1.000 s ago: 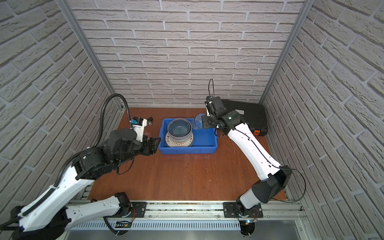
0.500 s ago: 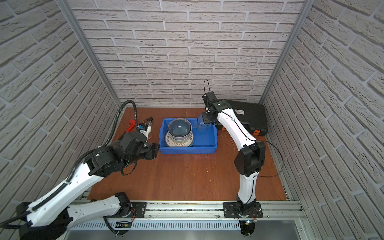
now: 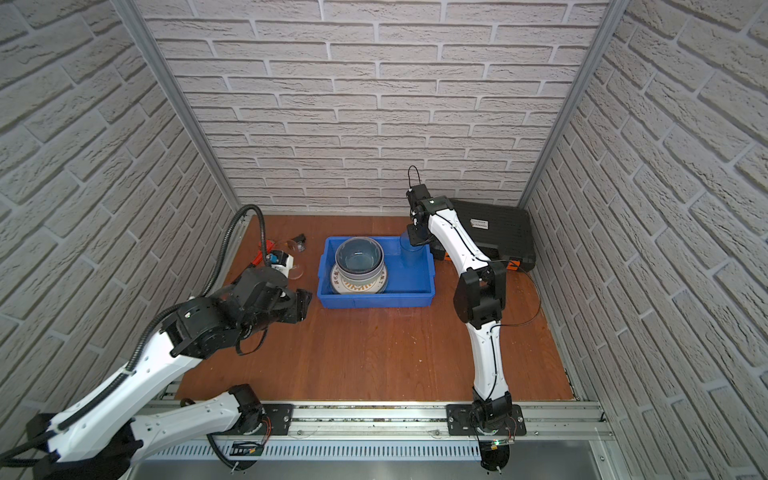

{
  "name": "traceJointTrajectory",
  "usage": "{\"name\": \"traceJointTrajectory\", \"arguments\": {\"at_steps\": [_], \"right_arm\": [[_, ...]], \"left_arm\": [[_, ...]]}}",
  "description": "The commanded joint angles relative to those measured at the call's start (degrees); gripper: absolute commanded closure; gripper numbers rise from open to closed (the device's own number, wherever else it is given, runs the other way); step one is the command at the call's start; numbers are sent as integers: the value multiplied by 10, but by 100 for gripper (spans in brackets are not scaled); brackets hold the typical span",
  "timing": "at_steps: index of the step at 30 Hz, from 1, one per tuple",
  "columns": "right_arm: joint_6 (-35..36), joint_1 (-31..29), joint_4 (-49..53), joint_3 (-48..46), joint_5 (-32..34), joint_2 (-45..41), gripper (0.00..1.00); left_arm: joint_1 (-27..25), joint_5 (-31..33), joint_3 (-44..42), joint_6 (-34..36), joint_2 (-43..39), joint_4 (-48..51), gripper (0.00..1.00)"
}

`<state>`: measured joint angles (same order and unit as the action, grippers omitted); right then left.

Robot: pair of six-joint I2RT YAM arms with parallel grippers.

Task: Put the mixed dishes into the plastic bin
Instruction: 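Lower the frosted blue cup upright into the bin corner with the right gripper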

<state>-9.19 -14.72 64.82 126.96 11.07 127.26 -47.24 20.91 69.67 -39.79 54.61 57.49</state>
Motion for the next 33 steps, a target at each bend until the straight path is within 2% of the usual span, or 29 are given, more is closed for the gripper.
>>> {"name": "traceJointTrajectory", "arguments": {"at_steps": [1,7,17,23,33], "right_arm": [[-5,7,0,18,-3,-5,94],[-13,18,-3,18,0,8,94],[-32,25,-28,18,-8,14,77],[-38,26,-40,18,-15,6,71],[-43,26,-44,17,-54,-49,69]], "left_arm": [[4,15,-8,-9,-14,15,33],[7,15,-9,-9,-17,20,33],[7,10,-10,-10,-12,20,33],[12,13,-14,-9,-17,24,33],[77,-25,-28,6,-13,14,29]]}}
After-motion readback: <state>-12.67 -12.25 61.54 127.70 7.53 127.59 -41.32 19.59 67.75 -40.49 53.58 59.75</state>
